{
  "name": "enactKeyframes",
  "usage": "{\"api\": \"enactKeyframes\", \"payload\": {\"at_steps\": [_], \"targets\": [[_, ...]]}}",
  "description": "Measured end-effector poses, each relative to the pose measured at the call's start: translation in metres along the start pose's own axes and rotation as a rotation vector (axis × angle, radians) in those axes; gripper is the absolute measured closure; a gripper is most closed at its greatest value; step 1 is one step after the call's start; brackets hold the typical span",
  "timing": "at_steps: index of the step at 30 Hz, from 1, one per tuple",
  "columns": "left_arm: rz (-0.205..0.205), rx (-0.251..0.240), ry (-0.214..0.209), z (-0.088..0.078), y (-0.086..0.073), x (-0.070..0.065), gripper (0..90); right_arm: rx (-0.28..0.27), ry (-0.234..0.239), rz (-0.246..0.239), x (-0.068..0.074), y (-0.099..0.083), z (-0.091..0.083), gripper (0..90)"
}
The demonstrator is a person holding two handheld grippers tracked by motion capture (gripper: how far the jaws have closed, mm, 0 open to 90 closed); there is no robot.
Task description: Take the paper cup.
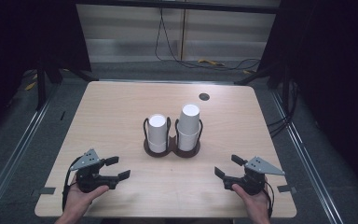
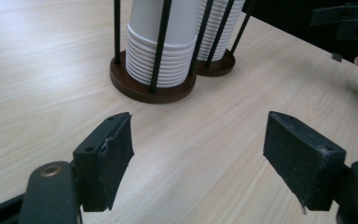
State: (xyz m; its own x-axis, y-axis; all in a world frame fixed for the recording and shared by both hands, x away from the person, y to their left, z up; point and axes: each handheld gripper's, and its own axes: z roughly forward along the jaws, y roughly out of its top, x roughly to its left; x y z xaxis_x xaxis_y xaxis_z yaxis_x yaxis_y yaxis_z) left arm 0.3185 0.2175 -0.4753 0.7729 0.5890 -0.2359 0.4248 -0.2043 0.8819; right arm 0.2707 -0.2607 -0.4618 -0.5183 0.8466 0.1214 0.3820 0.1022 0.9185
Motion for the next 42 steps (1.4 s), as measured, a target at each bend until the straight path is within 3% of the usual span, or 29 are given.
{"api": "enactKeyframes", "payload": {"at_steps": [9,11,16,17,19,23,24,26,31,42], "targets": [[0.014,0.001,-0.011,0.002,0.007,0.001,23.0,0.020,0.029,0.013,-0.002,0.000,0.000,14.8],[0.032,-0.008,-0.013,0.002,0.014,0.000,22.7,0.029,0.038,0.025,-0.003,0.000,0.000,15.0],[0.008,-0.015,-0.049,0.003,0.027,-0.001,19.8,0.050,0.040,0.028,-0.004,0.003,0.001,14.8],[0.016,-0.015,-0.056,0.002,0.031,-0.002,19.8,0.053,0.050,0.025,-0.005,0.004,0.002,14.8],[0.071,-0.013,-0.039,0.000,0.035,-0.006,19.8,0.056,0.060,0.014,-0.003,0.006,0.003,14.9],[0.074,-0.005,-0.052,0.000,0.038,-0.007,20.0,0.061,0.073,-0.003,0.004,0.007,0.004,14.5],[0.104,0.008,-0.042,0.002,0.044,-0.006,20.9,0.069,0.083,-0.010,0.005,0.007,0.004,14.7],[0.121,0.011,-0.045,0.004,0.051,-0.003,21.1,0.073,0.092,-0.013,0.007,0.008,0.005,15.2],[0.105,0.007,-0.054,0.011,0.068,0.002,21.1,0.087,0.110,-0.006,0.007,0.009,0.009,15.9],[0.175,0.018,-0.080,0.022,0.101,-0.006,20.2,0.075,0.124,-0.014,0.009,0.008,0.005,15.3]]}}
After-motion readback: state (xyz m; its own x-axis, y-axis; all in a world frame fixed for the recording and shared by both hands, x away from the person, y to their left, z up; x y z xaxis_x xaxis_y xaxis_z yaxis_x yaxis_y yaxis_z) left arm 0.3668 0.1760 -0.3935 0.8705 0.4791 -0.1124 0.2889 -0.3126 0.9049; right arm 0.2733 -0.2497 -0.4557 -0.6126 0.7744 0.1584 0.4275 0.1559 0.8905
